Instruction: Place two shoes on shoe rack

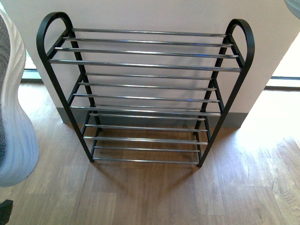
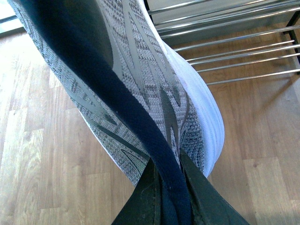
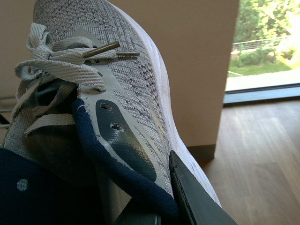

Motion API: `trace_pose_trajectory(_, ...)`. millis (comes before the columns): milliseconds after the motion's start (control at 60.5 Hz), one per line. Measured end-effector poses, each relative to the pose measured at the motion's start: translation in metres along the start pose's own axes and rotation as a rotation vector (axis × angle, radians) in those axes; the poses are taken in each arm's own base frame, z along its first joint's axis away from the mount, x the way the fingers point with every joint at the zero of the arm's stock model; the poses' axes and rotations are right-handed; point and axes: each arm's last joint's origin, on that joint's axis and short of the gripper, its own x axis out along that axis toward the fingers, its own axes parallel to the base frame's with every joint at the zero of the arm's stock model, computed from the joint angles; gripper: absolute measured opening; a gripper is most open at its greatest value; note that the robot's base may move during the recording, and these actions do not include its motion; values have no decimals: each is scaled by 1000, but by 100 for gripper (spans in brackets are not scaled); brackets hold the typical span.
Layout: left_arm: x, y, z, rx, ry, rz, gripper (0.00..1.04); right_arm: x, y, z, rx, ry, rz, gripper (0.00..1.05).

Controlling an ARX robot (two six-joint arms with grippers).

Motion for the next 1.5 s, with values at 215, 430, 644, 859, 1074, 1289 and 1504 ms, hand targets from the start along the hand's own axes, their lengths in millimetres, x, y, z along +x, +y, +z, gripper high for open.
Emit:
trace_pose_trajectory(215, 0, 0, 0, 0, 0, -2, 3, 44, 59, 29, 33, 104, 115, 1)
trace_pose_trajectory(430, 0, 0, 0, 0, 0, -1, 3, 86, 112, 49, 113, 218, 106, 1)
trace_pose_trajectory(644, 0, 0, 0, 0, 0, -1, 3, 119, 125, 46, 103, 216, -45, 1)
trace_pose_trajectory(859, 0, 0, 0, 0, 0, -1, 3, 154, 136, 32, 93, 281, -138, 1)
trace_pose_trajectory(1074, 0, 0, 0, 0, 0, -1, 3, 186, 154, 19, 129, 356, -208, 1)
trace_pose_trajectory(1289, 0, 0, 0, 0, 0, -1, 3, 209, 150, 13, 176, 377, -285, 1)
trace_pose_trajectory(1504, 0, 0, 0, 0, 0, -1, 3, 227, 138, 7, 216, 409, -322, 1)
